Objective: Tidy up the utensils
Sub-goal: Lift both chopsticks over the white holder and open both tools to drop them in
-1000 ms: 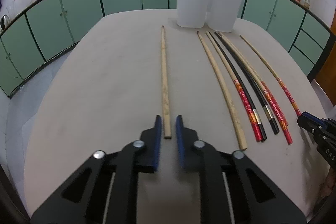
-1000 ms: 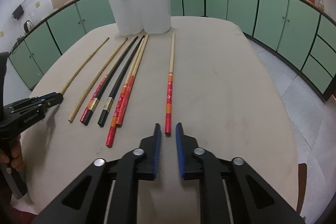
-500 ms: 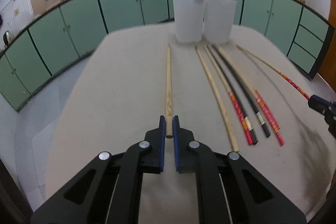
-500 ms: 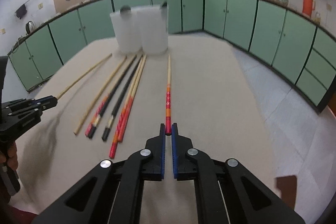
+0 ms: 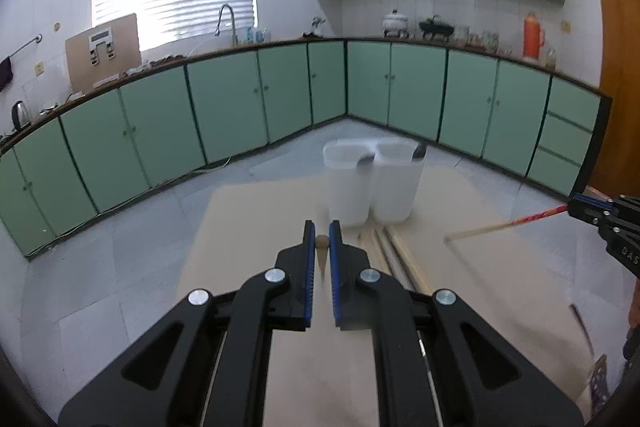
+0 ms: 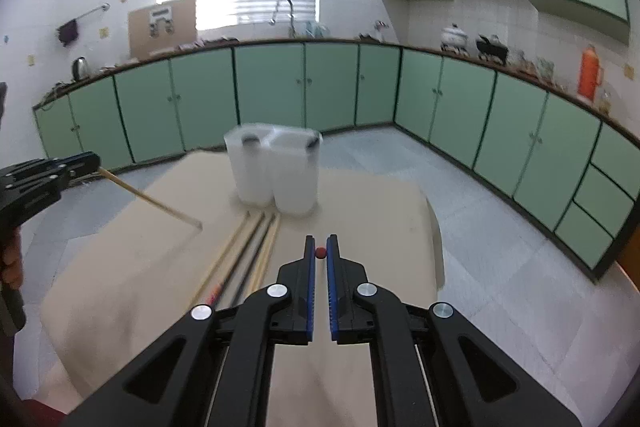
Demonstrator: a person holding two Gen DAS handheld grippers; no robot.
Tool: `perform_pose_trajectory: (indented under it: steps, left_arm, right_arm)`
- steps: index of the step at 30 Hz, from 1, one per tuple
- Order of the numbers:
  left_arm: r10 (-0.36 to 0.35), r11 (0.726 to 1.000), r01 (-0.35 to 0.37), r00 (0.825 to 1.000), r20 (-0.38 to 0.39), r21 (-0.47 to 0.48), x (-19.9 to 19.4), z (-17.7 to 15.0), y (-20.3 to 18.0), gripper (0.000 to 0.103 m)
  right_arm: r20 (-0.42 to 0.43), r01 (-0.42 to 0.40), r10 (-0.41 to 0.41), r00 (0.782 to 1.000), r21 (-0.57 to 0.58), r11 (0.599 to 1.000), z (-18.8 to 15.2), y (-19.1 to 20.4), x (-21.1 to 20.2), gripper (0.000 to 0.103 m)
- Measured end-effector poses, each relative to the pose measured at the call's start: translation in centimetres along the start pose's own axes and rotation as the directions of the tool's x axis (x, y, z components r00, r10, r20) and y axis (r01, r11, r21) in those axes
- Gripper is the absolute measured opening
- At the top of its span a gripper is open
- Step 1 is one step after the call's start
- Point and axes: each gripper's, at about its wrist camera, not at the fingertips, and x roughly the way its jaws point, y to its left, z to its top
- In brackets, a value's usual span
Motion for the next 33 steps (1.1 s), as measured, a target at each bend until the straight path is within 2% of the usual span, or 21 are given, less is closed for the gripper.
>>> perform_pose_trajectory:
  steps: [7, 15, 19, 24, 28, 33]
  left_arm:
    - [-0.075, 0.997, 0.075, 0.997, 0.025, -0.013, 0.8, 3.1, -0.5, 0.006]
    - [-0.124, 0.992, 0.124, 0.992, 0.025, -0.024, 1.5, 4.8, -0.1, 0.006]
    - [-0.129, 0.991, 0.131, 0.989, 0.065, -0.024, 1.2, 6.5, 0.3, 0.006]
    - [-0.135, 0.99, 0.139, 0.979, 0.155, -0.019, 0.1, 10.1, 0.4, 0.006]
    - [-0.127, 0.991, 0.134, 0.963, 0.239, -0.013, 0.2, 14.1, 0.0, 0.006]
    - [-0.101, 0.994, 0.107, 0.955, 0.28, -0.007, 2.6, 17.4, -1.2, 0.006]
  right_arm:
    - [-0.012, -0.099, 0.099, 0.995, -0.016, 0.995, 5.0, -0.6, 1.1, 0.005]
    - [-0.032, -0.159, 0.159, 0.987, -0.001, 0.987, 7.9, -1.1, 2.6, 0.005]
    - [0.007, -0.187, 0.187, 0.982, 0.004, 0.982, 10.3, -1.6, 2.1, 0.005]
    - [0.088, -0.217, 0.217, 0.972, 0.0, 0.976, 14.3, -2.1, 1.3, 0.005]
    - [0.144, -0.215, 0.213, 0.966, -0.004, 0.977, 18.0, -2.3, 1.5, 0.005]
    - [0.182, -0.174, 0.175, 0.968, -0.02, 0.985, 20.8, -2.3, 3.3, 0.005]
